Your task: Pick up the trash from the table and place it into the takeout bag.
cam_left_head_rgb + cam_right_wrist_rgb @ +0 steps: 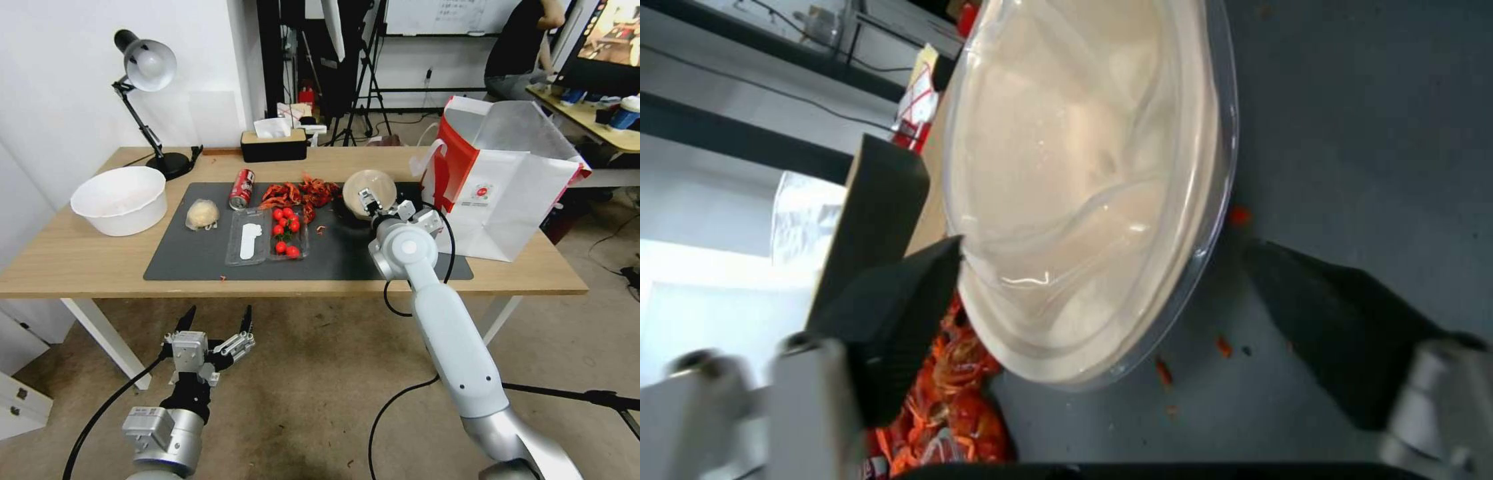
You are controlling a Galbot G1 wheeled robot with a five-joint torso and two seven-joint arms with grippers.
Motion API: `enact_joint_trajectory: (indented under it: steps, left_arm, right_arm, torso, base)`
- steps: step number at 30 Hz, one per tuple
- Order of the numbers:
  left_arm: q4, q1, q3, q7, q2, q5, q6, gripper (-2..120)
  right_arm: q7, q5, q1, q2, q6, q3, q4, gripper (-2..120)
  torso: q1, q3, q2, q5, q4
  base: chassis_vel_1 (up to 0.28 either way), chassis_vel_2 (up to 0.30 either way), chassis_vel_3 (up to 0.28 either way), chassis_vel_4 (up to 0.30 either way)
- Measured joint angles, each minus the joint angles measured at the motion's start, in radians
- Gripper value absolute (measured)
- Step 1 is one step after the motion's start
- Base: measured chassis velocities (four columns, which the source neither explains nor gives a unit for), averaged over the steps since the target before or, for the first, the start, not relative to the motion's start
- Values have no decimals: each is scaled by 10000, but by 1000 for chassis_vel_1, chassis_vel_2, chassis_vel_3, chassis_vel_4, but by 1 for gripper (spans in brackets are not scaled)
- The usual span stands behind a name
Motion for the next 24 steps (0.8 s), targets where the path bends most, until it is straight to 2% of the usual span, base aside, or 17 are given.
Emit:
enact_joint_trajectory:
  steps: [2, 6, 7, 8, 9, 10, 12, 13, 15, 16, 19, 24]
  left_arm:
    - [1, 3, 4, -8, 1, -4, -1, 100]
    - [1, 10, 31, -14, -18, -1, -10, 100]
    - [-7, 19, 43, -14, -29, 16, -28, 100]
    - [-55, 32, 52, -14, -37, 36, -42, 100]
    - [-55, 32, 52, -14, -37, 36, -42, 100]
    - [-61, 38, 50, -13, -31, 36, -43, 100]
    - [-62, 40, 46, -13, -25, 37, -43, 100]
    - [-62, 40, 46, -13, -25, 37, -43, 100]
    - [-39, 38, 45, -13, -28, 36, -62, 100]
    - [-39, 38, 45, -13, -28, 36, -62, 100]
    - [-18, 34, 44, -13, -33, 35, -83, 100]
    - [-18, 34, 43, -16, -22, 34, -96, 100]
  right_arm:
    - [31, 35, 23, -28, -13, 19, -2, 69]
    - [47, 61, 23, -69, -23, 32, 18, 61]
    - [50, 70, 22, -87, -23, 42, 41, 55]
    - [33, 93, -26, -125, -12, 57, 144, 41]
    - [33, 93, -26, -125, -12, 57, 144, 41]
    - [31, 114, -46, -160, -12, 57, 201, 30]
    - [34, 134, -52, -208, -12, 55, 226, 22]
    - [34, 134, -52, -208, -12, 55, 226, 22]
    - [48, 175, -55, -258, -14, 53, 272, 11]
    - [48, 175, -55, -258, -14, 53, 272, 11]
    - [23, 117, -91, -322, -20, 27, 316, 0]
    - [-220, -216, -174, -519, -45, -104, 477, 0]
  torso:
    - [-1, -1, 0, 1, 0]
    - [0, -1, 0, 1, 0]
    - [0, -1, 1, 0, 0]
    - [-1, -1, 1, 0, 0]
    - [-1, -1, 1, 0, 0]
    - [-2, -1, 1, 0, 0]
    - [-2, -1, 2, 1, 0]
    - [-2, -1, 2, 1, 0]
    - [-3, -1, 3, 1, 0]
    - [-3, -1, 3, 1, 0]
    - [-2, 0, 2, 1, 0]
    - [-2, -1, 2, 1, 0]
  base:
    - [0, 0, 0, 0]
    - [0, 0, 0, 0]
    - [0, 0, 0, 0]
    - [0, 0, 0, 0]
    - [0, 0, 0, 0]
    - [0, 0, 0, 0]
    - [0, 0, 0, 0]
    - [0, 0, 0, 0]
    - [0, 0, 0, 0]
    - [0, 0, 0, 0]
    - [0, 0, 0, 0]
    - [0, 0, 0, 0]
